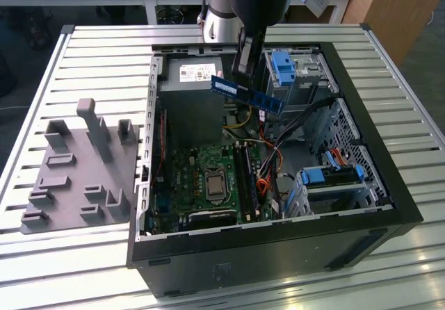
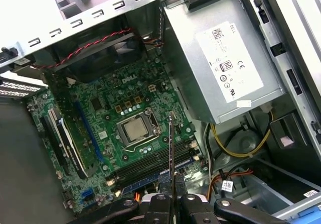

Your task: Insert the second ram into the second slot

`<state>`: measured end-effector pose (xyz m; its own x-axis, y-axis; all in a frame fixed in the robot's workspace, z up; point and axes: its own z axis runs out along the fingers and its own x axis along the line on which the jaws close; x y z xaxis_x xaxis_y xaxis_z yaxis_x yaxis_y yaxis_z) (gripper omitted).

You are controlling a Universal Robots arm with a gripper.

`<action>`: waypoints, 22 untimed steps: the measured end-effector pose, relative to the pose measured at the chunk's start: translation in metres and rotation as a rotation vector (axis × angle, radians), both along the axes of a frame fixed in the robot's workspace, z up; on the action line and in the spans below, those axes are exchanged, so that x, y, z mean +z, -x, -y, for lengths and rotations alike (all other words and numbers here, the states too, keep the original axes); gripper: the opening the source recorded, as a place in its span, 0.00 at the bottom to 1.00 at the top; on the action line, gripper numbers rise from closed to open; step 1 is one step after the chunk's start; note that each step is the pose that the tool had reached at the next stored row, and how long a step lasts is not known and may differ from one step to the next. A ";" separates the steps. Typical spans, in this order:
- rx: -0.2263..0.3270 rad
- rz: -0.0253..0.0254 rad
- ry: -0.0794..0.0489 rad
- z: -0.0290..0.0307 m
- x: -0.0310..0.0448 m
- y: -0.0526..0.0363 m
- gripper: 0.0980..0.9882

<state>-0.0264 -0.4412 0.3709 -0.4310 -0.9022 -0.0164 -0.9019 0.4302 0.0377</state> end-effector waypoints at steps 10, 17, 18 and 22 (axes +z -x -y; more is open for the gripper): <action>-0.031 0.0000 0.000 0.0000 -0.0001 0.0000 0.04; -0.056 0.0000 0.000 0.0000 -0.0002 0.0000 0.04; -0.059 0.0001 0.000 0.0000 -0.0002 0.0000 0.04; -0.074 0.0000 0.000 0.0000 -0.0002 0.0000 0.04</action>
